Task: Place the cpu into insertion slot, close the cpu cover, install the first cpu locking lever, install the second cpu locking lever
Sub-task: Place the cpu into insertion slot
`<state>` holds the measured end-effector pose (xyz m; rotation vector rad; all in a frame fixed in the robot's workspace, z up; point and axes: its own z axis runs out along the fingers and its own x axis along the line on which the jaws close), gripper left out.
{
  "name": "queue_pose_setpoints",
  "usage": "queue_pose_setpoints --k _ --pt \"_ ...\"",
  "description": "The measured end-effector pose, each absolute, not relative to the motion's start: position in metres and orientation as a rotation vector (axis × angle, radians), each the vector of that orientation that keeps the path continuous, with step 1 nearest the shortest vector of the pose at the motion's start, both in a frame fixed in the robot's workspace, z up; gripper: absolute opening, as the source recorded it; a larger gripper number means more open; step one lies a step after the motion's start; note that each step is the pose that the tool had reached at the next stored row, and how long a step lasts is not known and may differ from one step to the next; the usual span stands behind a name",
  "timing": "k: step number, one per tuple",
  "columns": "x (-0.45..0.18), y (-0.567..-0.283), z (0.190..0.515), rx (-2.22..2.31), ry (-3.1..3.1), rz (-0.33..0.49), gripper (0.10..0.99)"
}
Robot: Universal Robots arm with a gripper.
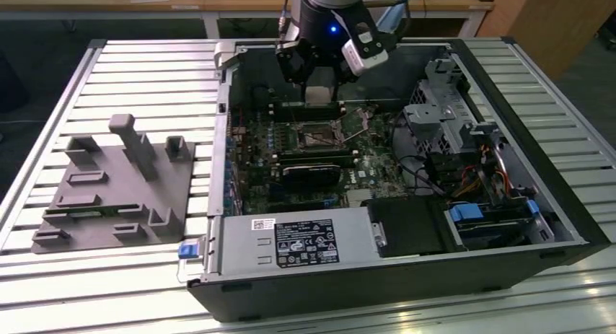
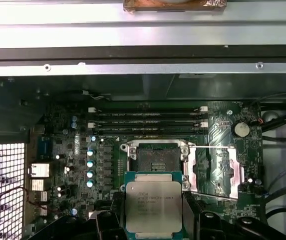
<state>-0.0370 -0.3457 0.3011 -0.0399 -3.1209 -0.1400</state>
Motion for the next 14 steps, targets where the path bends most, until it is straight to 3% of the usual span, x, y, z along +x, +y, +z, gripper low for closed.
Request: queue_pose_setpoints --k 14 --pt "-0.035 -0.346 0.281 -0.040 -3.121 -0.140 0.541"
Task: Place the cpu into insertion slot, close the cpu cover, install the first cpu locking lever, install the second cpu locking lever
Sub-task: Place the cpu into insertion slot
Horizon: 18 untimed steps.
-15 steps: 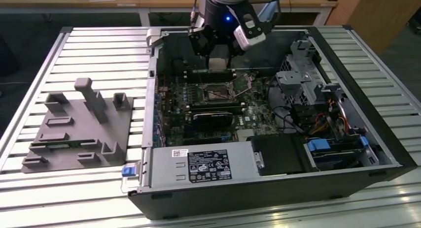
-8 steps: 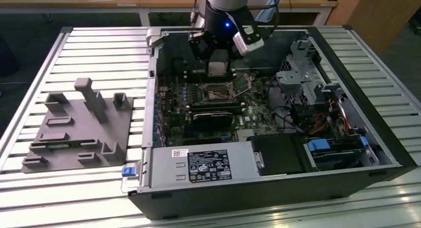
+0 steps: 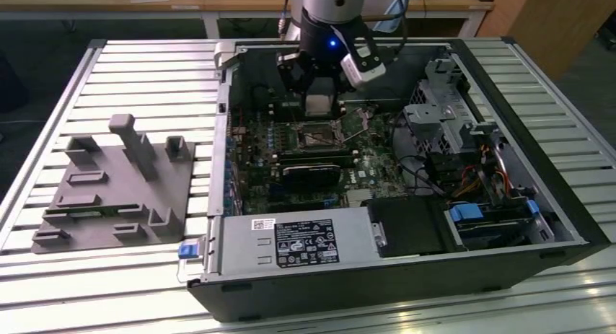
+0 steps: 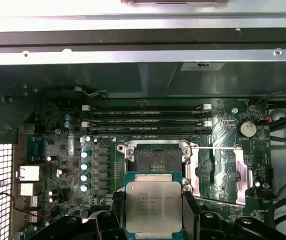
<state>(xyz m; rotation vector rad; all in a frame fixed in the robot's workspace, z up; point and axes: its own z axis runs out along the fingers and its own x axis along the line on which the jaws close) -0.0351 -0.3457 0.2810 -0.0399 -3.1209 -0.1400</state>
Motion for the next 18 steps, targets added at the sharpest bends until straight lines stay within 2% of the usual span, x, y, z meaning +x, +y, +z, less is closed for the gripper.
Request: queue_pose_setpoints --k 18 --pt "-0.0315 -0.3453 0.2703 -0.040 -3.121 -0.139 0.541"
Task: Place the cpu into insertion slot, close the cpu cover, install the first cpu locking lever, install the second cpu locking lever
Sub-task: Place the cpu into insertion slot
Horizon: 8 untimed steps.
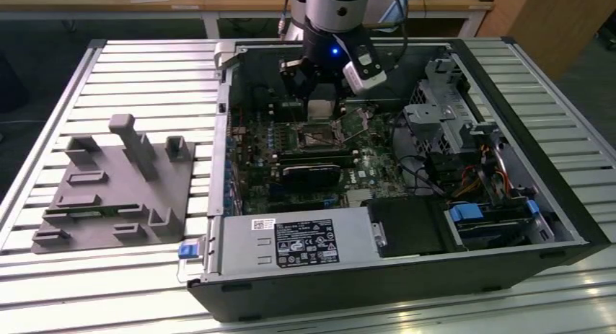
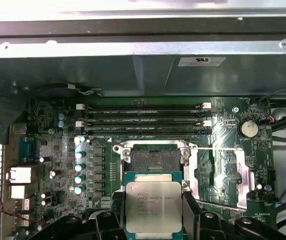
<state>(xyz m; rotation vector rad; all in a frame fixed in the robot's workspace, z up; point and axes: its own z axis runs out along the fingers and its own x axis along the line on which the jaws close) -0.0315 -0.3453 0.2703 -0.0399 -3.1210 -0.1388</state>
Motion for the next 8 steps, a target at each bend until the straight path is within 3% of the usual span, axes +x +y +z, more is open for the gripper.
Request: queue_pose_setpoints --k 8 --pt "-0.0262 -0.3440 0.2595 -0.040 -3.121 -0.132 0.541"
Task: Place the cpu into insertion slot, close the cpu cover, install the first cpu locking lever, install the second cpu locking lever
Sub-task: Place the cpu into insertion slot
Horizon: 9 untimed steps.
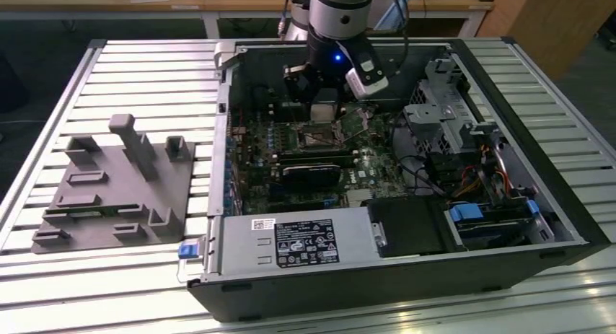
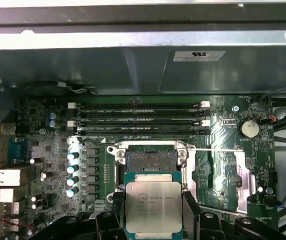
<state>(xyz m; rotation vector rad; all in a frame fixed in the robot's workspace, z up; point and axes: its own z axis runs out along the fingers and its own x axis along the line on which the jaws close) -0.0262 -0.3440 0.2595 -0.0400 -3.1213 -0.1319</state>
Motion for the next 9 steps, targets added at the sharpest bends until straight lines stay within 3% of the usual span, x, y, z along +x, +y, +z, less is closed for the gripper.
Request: queue_pose_setpoints --k 9 --pt "-0.026 -0.344 0.246 -0.040 -3.121 -0.132 0.541"
